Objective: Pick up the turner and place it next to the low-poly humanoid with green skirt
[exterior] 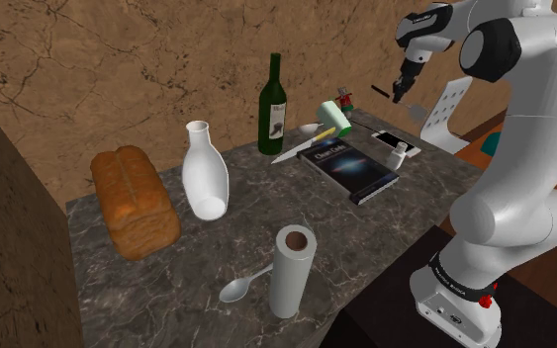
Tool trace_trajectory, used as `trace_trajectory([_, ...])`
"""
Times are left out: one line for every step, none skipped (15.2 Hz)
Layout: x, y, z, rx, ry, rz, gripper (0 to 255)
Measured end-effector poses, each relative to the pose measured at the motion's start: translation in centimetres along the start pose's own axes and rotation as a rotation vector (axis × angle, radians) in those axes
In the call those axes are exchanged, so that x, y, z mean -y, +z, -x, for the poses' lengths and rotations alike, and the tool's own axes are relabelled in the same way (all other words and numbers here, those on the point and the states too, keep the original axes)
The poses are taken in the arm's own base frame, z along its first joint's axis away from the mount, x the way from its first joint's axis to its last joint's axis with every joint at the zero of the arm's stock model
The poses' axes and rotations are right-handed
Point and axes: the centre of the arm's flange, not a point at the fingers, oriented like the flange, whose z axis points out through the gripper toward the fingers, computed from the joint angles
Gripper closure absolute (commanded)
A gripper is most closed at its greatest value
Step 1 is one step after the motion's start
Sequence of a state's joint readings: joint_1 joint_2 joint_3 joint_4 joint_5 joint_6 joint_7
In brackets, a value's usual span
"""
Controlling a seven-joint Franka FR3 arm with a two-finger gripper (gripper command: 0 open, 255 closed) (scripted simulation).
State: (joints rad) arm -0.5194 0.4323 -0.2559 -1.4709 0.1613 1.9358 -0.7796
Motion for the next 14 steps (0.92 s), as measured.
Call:
trace_trajectory([-0.1,0.5,0.1,0.0,0.0,0.0,255])
trace_trajectory([-0.1,1.0,0.1,0.0,0.0,0.0,255])
trace_trajectory([0.0,1.6,0.1,0.0,0.0,0.0,255])
trace_trajectory([0.0,2.1,0.3,0.0,0.0,0.0,255])
trace_trajectory([-0.1,2.6,0.3,0.0,0.0,0.0,255])
trace_trajectory([-0.1,3.2,0.2,0.0,0.0,0.0,255])
trace_trajectory([-0.1,3.8,0.2,0.0,0.0,0.0,255])
trace_trajectory([-0.1,4.2,0.2,0.0,0.0,0.0,255])
trace_trajectory([-0.1,4.7,0.3,0.0,0.0,0.0,255])
trace_trajectory([-0.1,5.2,0.4,0.0,0.0,0.0,255])
trace_trajectory([-0.2,5.8,0.4,0.0,0.0,0.0,255])
trace_trajectory([-0.1,6.3,0.5,0.0,0.0,0.0,255])
trace_trajectory([-0.1,6.8,0.5,0.0,0.0,0.0,255])
trace_trajectory([-0.1,7.3,0.6,0.0,0.0,0.0,255])
